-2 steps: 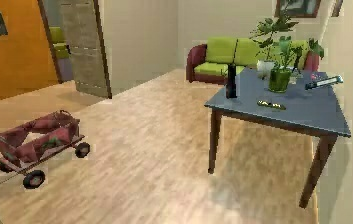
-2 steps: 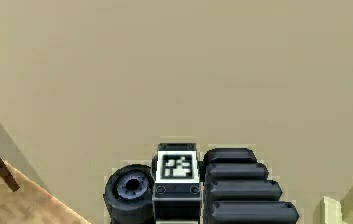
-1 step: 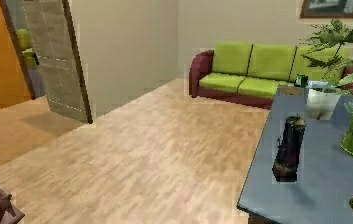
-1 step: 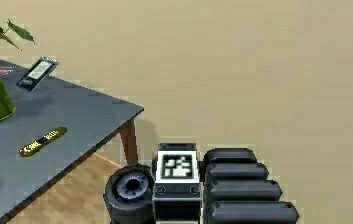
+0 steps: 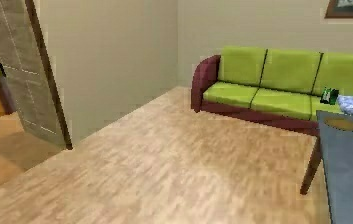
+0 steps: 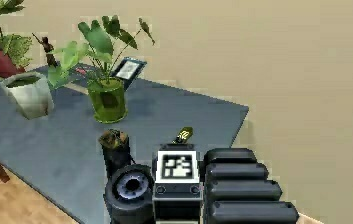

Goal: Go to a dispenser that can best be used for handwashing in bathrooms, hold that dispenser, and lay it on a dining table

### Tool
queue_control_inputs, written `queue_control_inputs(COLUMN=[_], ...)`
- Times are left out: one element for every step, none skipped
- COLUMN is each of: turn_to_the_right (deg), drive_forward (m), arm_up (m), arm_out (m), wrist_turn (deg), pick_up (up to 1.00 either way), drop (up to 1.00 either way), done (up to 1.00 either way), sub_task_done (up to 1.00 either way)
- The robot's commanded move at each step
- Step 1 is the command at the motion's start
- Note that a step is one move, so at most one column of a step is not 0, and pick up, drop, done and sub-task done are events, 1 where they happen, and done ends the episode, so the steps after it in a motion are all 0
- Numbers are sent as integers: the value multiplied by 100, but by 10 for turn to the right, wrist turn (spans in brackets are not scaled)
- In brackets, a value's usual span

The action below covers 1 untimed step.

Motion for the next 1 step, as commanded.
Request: queue_control_inputs(turn_to_the_right=[270], drive_forward=[0], arm_up=[0], arm_out=[0], wrist_turn=[0], pick_up=[0], drop=[0], done=[0], sub_task_done=[0])
